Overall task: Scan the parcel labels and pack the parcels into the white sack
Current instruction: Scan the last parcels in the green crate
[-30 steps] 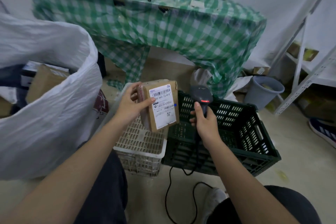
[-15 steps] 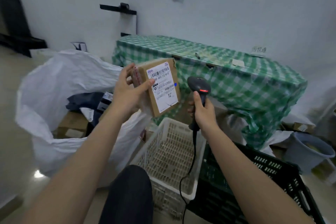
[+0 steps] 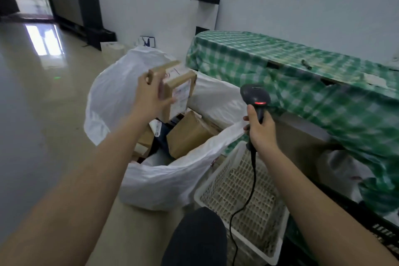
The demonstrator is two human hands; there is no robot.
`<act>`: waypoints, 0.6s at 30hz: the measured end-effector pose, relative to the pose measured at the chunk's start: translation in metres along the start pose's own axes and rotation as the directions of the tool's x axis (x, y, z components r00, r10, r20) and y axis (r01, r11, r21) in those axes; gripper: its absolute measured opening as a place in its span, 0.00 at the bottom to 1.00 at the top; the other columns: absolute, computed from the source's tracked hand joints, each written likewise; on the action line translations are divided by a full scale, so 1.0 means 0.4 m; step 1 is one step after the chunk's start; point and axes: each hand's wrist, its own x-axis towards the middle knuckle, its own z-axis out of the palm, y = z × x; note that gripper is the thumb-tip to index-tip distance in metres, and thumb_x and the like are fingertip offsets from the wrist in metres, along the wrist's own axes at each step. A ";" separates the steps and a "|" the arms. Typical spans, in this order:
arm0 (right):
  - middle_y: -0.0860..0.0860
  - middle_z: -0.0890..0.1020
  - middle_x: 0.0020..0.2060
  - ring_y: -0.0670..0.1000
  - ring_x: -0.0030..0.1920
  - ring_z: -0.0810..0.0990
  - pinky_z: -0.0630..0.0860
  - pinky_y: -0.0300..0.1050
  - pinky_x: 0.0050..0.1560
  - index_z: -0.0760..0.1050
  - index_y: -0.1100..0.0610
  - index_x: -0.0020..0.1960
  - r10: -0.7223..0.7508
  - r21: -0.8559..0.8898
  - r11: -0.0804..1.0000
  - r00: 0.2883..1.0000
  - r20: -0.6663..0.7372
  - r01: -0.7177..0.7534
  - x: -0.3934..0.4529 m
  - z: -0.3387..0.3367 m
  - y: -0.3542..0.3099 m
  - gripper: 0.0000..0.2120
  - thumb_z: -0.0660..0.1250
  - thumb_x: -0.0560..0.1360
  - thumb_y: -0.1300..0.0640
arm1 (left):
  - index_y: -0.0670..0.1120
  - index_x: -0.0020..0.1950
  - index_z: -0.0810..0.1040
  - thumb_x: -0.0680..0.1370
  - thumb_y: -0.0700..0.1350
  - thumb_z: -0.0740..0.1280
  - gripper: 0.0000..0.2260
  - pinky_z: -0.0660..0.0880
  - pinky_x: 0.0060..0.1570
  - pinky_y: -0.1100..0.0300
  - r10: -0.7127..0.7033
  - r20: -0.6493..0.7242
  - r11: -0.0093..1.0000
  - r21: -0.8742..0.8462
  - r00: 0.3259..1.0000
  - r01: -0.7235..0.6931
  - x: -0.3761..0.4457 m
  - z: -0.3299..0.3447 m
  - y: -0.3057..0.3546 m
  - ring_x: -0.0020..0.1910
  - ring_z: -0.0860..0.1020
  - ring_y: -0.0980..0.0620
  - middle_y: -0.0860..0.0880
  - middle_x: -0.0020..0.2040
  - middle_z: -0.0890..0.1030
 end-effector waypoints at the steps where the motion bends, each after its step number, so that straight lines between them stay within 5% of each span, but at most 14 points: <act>1: 0.50 0.80 0.44 0.48 0.38 0.77 0.74 0.45 0.42 0.73 0.54 0.52 -0.007 -0.015 1.000 1.000 -0.014 0.007 0.010 0.008 0.013 0.12 0.63 0.79 0.45 | 0.55 0.73 0.61 0.71 0.60 0.71 0.34 0.64 0.65 0.53 -0.032 0.146 0.994 0.109 0.989 0.017 0.009 0.028 -0.025 0.66 0.65 0.46 0.43 0.70 0.62; 4: 0.49 0.78 0.41 0.49 0.41 0.77 0.72 0.48 0.46 0.73 0.55 0.50 -0.036 -0.104 0.994 0.994 -0.102 0.025 0.044 0.021 0.054 0.14 0.66 0.77 0.43 | 0.54 0.78 0.55 0.74 0.55 0.71 0.37 0.68 0.66 0.52 -0.139 0.337 0.989 0.100 0.931 0.111 0.011 0.088 -0.063 0.65 0.70 0.42 0.44 0.72 0.58; 9: 0.51 0.80 0.51 0.53 0.51 0.79 0.74 0.51 0.52 0.71 0.50 0.53 -0.073 -0.209 0.978 0.957 -0.281 0.013 0.096 0.020 0.103 0.16 0.73 0.72 0.47 | 0.55 0.77 0.56 0.74 0.59 0.70 0.37 0.58 0.72 0.46 -0.058 0.270 0.988 0.152 0.961 0.017 0.023 0.138 -0.079 0.74 0.54 0.36 0.41 0.77 0.46; 12: 0.50 0.79 0.48 0.53 0.48 0.78 0.74 0.49 0.50 0.70 0.52 0.52 0.016 -0.122 0.991 0.971 -0.239 -0.047 0.113 0.024 0.115 0.16 0.75 0.71 0.56 | 0.55 0.78 0.56 0.75 0.63 0.66 0.35 0.54 0.71 0.43 -0.030 0.322 0.960 0.273 0.946 -0.063 0.027 0.158 -0.072 0.73 0.52 0.35 0.42 0.76 0.50; 18: 0.50 0.78 0.44 0.51 0.42 0.76 0.70 0.43 0.44 0.71 0.54 0.52 0.007 -0.094 0.995 0.974 -0.227 -0.029 0.131 0.029 0.099 0.15 0.71 0.69 0.65 | 0.57 0.78 0.55 0.78 0.59 0.63 0.30 0.63 0.69 0.45 -0.039 0.502 0.913 0.370 0.864 -0.174 0.018 0.218 -0.045 0.69 0.61 0.38 0.43 0.74 0.57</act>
